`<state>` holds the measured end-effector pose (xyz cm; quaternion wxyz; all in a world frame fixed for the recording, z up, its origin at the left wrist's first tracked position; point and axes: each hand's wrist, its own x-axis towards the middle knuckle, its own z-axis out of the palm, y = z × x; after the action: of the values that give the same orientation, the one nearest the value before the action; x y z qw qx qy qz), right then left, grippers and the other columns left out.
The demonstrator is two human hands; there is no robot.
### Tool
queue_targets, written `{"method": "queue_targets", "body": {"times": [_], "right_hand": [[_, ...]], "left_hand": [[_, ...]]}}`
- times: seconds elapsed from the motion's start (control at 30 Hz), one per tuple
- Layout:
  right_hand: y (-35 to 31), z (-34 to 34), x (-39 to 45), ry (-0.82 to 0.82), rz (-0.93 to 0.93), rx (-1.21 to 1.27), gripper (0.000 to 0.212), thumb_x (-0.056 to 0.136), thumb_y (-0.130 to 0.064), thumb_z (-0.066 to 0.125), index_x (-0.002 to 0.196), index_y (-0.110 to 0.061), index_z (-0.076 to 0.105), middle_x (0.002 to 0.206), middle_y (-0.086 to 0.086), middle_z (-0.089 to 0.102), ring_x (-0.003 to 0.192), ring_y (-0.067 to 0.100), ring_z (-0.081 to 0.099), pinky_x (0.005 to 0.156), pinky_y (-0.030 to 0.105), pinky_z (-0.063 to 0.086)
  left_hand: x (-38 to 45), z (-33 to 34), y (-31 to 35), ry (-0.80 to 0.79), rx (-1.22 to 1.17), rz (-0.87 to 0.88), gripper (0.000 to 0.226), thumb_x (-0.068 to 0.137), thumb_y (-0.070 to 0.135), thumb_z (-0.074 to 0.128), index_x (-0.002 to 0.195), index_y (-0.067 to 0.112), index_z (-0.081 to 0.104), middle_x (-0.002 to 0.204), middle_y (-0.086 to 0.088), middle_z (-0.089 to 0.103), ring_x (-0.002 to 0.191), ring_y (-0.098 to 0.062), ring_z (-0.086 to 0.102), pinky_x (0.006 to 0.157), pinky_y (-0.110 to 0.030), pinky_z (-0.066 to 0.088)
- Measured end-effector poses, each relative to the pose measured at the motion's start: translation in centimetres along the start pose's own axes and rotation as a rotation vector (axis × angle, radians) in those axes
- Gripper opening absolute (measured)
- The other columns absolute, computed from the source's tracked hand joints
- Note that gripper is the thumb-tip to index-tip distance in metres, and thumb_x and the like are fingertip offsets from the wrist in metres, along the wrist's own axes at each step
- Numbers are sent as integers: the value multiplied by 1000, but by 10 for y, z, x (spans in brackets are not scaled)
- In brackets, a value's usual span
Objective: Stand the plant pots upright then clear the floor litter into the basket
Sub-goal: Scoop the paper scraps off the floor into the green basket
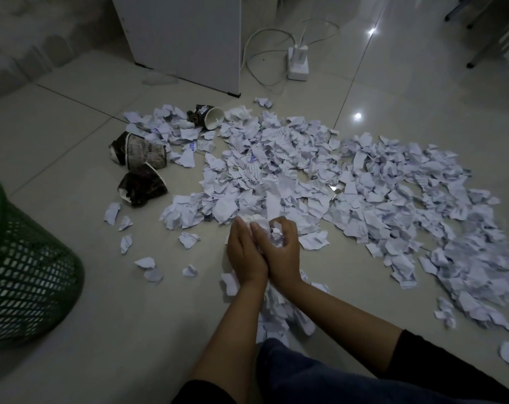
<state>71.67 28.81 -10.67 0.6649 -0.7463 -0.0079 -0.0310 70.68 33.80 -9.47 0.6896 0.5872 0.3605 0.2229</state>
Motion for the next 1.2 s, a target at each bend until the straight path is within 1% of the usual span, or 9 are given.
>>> {"method": "queue_targets", "body": {"times": [0.1,0.2,0.4,0.47,0.53,0.6,0.77,1.0,1.2], "right_hand": [[-2,4,5,25,83,74,43,73,-54,78,72,-17,55,81,19,56,78,36,58,74,52,53],[-8,6,7,41,141,136,44,73,-48,79,62,-17,51,65,12,51,63,26,53,67,45,51],[-20,7,7,13,125,141,51,86,-34,73,52,-9,47,49,12,46,49,18,43,51,30,36],[-26,7,7,2,135,124,53,88,-36,70,51,-7,46,49,13,45,48,18,42,50,29,34],[-31,8,10,-1,148,115,53,90,-35,68,52,-7,44,50,12,44,50,19,41,50,30,33],[-35,8,11,1,152,93,52,92,-33,66,52,-7,44,50,12,44,50,19,41,50,29,32],[-51,11,11,-19,141,67,51,94,-30,63,53,-7,43,49,9,42,46,17,38,46,25,30],[-114,31,31,-76,24,49,59,95,-29,62,44,-19,36,40,-3,37,40,11,34,46,27,28],[-191,71,46,-131,-36,50,53,92,-35,64,49,-12,45,45,4,44,42,11,40,46,25,30]], "left_hand": [[2,0,8,36,27,8,42,101,36,36,129,12,56,126,-1,59,117,-11,54,87,-12,40],[0,-1,15,52,66,11,45,101,38,36,132,13,55,134,-6,57,124,-17,52,95,-18,37],[-3,-3,19,67,124,35,51,99,46,37,116,10,68,113,-10,70,106,-21,64,88,-28,51],[-2,-2,20,80,142,36,58,98,48,36,104,2,70,98,-15,72,93,-26,67,76,-27,53],[-2,-2,25,84,143,36,60,99,45,36,90,-6,68,83,-20,69,79,-30,66,54,-14,44],[-3,-3,32,89,144,40,60,100,41,37,76,-6,65,69,-20,64,69,-31,63,44,-12,36],[-7,-6,52,68,161,23,61,101,41,35,49,11,45,48,-6,48,46,-19,46,51,-28,31],[8,-10,117,68,94,105,61,102,41,34,46,14,36,45,-2,43,44,-16,42,49,-31,31],[26,-34,201,136,33,169,61,102,41,32,48,15,39,49,-1,47,49,-17,46,54,-31,37]]}}
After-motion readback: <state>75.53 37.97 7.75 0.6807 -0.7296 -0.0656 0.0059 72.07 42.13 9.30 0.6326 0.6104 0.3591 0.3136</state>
